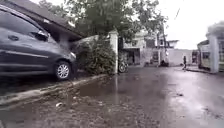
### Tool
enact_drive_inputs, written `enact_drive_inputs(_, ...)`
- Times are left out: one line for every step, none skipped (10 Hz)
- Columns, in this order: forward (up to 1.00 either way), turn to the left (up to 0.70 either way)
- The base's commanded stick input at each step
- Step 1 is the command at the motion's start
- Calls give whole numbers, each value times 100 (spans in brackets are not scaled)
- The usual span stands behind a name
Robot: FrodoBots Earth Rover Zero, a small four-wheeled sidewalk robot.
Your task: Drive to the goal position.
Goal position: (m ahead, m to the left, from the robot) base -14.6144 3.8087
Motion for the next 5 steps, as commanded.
enact_drive_inputs(100, -25)
enact_drive_inputs(100, -5)
enact_drive_inputs(100, -15)
enact_drive_inputs(100, -10)
enact_drive_inputs(100, 0)
